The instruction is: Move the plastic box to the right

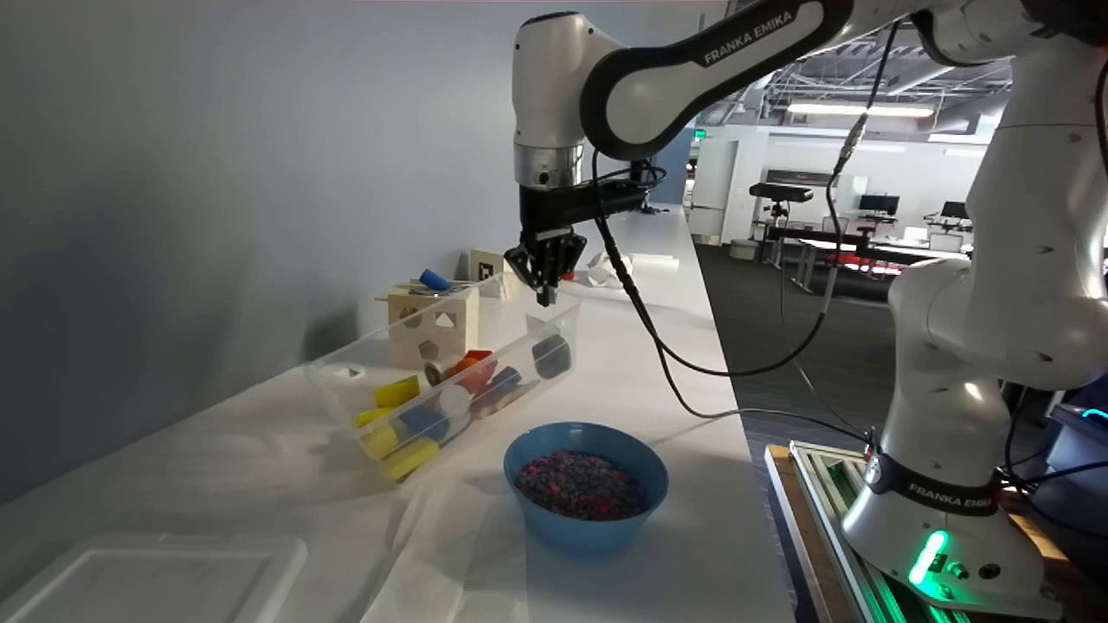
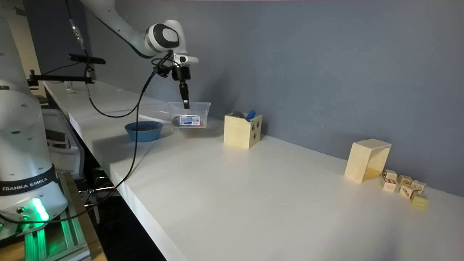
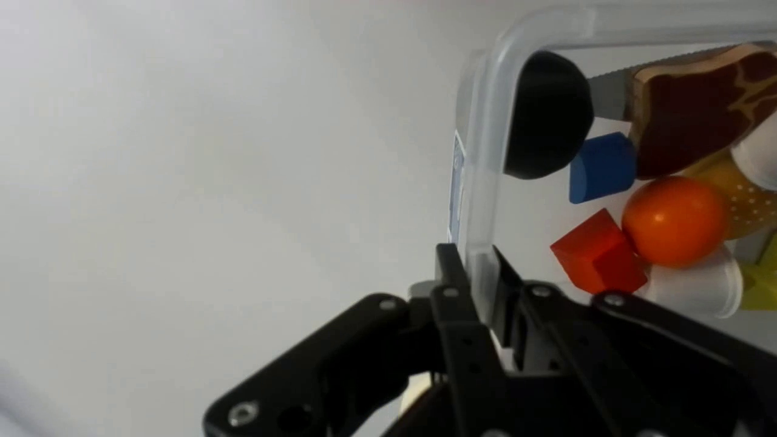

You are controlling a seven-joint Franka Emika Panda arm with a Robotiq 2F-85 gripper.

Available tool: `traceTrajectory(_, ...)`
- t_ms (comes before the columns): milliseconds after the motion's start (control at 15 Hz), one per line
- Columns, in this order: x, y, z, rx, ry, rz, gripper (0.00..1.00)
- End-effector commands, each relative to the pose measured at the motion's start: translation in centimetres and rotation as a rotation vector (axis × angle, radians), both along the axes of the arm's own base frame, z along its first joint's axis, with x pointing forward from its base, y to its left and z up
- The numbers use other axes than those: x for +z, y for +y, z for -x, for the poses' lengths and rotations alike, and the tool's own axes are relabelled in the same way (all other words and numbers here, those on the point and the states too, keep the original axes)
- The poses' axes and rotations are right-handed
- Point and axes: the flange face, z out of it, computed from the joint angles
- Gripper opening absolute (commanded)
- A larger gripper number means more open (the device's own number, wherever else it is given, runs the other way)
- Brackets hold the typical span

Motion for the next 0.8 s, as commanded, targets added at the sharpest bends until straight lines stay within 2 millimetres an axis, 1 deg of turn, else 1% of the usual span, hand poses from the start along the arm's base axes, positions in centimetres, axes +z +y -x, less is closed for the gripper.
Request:
traceTrajectory(0, 1.1, -3.5, 5.7, -0.087, 0.004, 0.059, 0.03)
traceTrajectory(200, 1.6, -7.2, 8.8, -0.089, 0.015, 0.054, 0.03)
traceTrajectory(267, 1.8, -9.0, 9.7, -0.076, 0.015, 0.051, 0.03)
traceTrajectory(467, 1.7, -13.4, 11.3, -0.021, 0.051, 0.009, 0.03)
traceTrajectory(600, 1.8, -16.7, 12.1, -0.011, 0.055, -0.041, 0.03)
traceTrajectory(667, 1.3, -14.7, 10.8, -0.041, 0.075, -0.007, 0.03)
traceTrajectory(733, 1.3, -15.7, 11.2, -0.043, 0.079, -0.012, 0.12)
